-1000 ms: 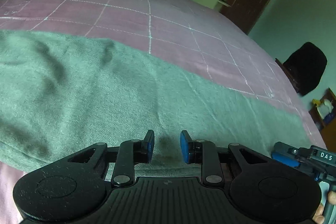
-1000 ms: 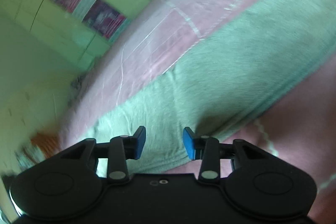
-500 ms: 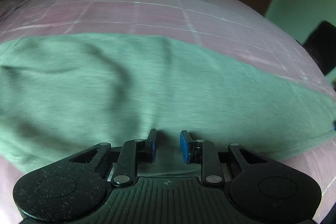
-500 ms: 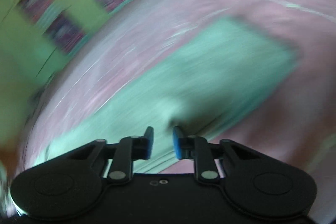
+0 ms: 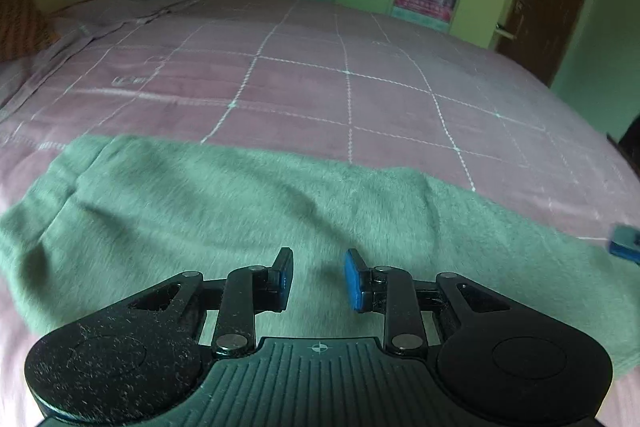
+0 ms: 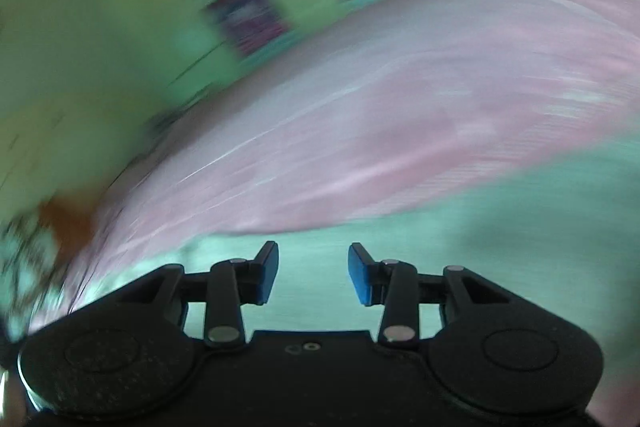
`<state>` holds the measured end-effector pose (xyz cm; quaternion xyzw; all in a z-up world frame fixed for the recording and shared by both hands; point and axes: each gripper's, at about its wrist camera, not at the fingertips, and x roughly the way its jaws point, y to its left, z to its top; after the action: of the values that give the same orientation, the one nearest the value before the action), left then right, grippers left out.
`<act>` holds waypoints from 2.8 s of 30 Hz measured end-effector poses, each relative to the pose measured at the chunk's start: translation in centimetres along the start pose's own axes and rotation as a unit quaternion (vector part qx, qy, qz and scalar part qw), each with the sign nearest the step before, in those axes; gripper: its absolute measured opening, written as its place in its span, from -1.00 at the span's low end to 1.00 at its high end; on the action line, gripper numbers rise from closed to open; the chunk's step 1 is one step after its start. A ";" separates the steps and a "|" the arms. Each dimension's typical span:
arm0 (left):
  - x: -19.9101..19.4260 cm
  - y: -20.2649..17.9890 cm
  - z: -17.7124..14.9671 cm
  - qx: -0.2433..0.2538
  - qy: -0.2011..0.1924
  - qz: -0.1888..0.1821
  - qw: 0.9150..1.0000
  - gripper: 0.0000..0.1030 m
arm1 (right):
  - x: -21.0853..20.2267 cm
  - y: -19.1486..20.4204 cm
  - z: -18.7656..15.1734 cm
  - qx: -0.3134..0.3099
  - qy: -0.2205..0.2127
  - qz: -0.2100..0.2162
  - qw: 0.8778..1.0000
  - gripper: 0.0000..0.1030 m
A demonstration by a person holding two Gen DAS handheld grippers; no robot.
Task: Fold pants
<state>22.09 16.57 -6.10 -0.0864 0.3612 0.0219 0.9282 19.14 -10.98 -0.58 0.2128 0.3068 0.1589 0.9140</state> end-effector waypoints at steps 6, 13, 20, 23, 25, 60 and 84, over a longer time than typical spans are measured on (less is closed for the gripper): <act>3.8 1.6 2.2 -0.020 0.008 0.010 1.000 -0.08 | 11.5 11.0 -0.6 -0.076 0.074 0.077 0.991 -0.23; 7.5 4.1 2.7 -0.012 0.025 0.030 0.999 -0.07 | 21.0 15.0 -1.5 -0.088 0.137 0.113 0.980 -0.22; 5.6 4.4 2.4 -0.010 0.011 0.041 0.999 -0.06 | 19.2 10.0 -0.9 -0.036 0.131 0.088 0.987 -0.47; 4.5 1.3 1.8 0.014 0.002 0.015 1.000 0.02 | 16.9 8.1 -1.0 -0.025 0.124 0.088 0.988 -0.34; 4.7 0.0 1.4 0.012 0.015 -0.001 1.000 0.23 | 14.0 5.6 -0.9 -0.009 0.103 0.070 0.992 -0.29; -4.3 1.9 -6.3 0.013 0.021 0.058 0.998 0.34 | -21.4 -27.1 -8.0 0.332 -0.153 -0.074 0.928 0.04; -6.2 4.1 -5.4 0.023 -0.039 0.126 0.991 0.39 | -19.0 -25.9 -6.7 0.292 -0.114 -0.110 0.943 -0.76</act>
<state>13.55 19.79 -6.42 -0.0179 0.3329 0.1335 0.9333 4.61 -39.32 -8.64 0.4521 0.2551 -0.0645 0.8522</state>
